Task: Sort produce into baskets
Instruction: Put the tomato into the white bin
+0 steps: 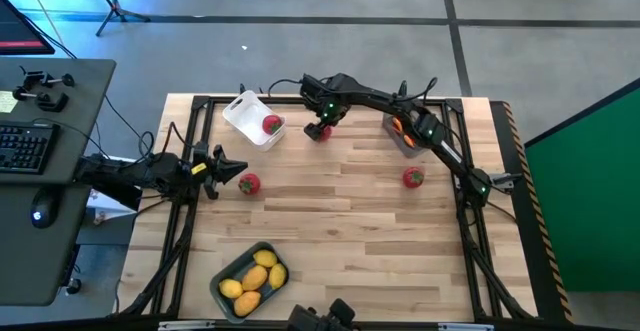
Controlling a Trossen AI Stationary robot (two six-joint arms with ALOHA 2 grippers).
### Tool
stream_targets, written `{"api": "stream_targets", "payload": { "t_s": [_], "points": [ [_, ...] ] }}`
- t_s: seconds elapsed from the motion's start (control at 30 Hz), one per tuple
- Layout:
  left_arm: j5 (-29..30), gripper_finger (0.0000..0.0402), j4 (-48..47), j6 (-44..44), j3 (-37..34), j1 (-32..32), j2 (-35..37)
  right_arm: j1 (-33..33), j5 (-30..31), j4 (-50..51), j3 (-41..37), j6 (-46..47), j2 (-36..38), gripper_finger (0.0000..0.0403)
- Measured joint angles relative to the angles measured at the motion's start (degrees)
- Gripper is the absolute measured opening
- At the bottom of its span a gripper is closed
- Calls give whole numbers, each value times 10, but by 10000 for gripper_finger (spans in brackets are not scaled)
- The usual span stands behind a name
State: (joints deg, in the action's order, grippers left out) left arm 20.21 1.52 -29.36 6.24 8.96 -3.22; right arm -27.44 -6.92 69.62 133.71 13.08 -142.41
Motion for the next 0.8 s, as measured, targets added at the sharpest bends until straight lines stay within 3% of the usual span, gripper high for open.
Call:
{"api": "stream_targets", "payload": {
  "t_s": [0.8],
  "points": [
    [2,0,-4,0,0,0,0,1,-38,-34,10,-26,3,109]
  ]
}}
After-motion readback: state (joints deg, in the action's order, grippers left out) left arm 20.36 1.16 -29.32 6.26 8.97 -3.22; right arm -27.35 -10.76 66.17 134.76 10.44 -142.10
